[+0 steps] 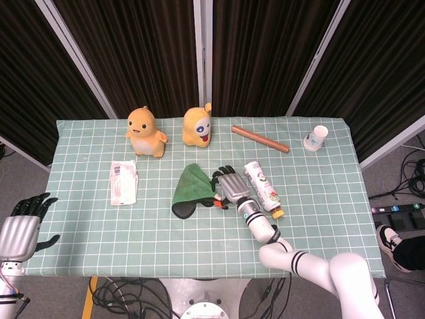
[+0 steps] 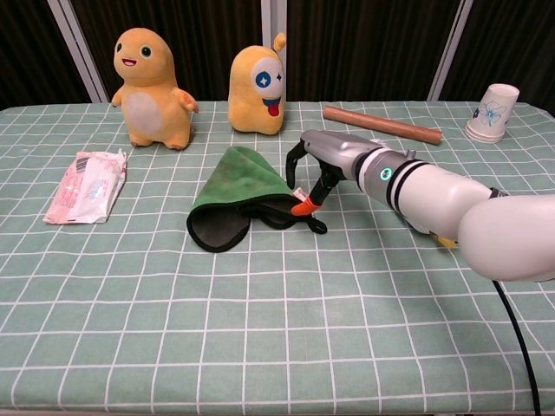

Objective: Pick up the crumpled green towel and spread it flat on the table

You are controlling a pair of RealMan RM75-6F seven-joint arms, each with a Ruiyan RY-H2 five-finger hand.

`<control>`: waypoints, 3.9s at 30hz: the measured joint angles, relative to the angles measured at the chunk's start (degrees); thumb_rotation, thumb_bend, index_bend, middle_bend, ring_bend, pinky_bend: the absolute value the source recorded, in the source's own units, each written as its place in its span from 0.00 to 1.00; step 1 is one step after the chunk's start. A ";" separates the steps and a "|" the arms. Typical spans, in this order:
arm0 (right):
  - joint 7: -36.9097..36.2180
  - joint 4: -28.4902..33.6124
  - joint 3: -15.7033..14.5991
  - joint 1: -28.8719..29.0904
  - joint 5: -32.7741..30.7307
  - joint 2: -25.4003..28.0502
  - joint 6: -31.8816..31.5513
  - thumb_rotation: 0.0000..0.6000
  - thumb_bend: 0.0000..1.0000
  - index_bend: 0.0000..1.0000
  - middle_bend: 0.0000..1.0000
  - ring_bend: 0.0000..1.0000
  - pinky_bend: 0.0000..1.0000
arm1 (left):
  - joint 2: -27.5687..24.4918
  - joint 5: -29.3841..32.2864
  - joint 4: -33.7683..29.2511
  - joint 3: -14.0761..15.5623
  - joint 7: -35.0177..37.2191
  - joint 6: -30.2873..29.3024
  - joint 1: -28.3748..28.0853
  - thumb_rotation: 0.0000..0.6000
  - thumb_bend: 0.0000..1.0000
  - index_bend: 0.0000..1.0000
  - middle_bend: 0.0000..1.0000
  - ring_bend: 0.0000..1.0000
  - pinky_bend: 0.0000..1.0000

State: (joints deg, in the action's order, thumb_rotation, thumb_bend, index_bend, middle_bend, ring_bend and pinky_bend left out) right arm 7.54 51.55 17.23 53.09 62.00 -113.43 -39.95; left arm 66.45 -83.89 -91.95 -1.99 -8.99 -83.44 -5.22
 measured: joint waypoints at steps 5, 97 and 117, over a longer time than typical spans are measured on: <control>-0.13 -1.86 0.00 0.30 -0.24 -0.72 0.33 0.94 0.17 0.52 0.23 0.08 0.06 | 0.14 0.03 0.22 0.02 0.81 0.08 -0.01 1.00 0.12 0.27 0.26 0.19 0.20; 32.63 2.67 17.41 28.02 -27.91 -4.25 -20.94 1.00 0.48 0.72 0.24 0.10 0.06 | 17.81 42.56 4.84 -14.17 5.10 40.00 -38.36 0.44 0.00 0.32 0.26 0.19 0.25; 38.80 -4.71 12.55 31.11 -14.31 -9.27 -29.30 0.98 0.47 0.76 0.25 0.10 0.06 | 19.40 44.45 7.36 -13.11 5.13 39.02 -39.94 0.32 0.00 0.32 0.26 0.19 0.25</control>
State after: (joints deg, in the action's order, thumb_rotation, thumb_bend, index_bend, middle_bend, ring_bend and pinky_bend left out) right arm 46.35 46.84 29.78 84.20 47.69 -122.70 -69.25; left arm 85.85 -39.43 -84.59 -15.09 -3.86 -44.42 -45.16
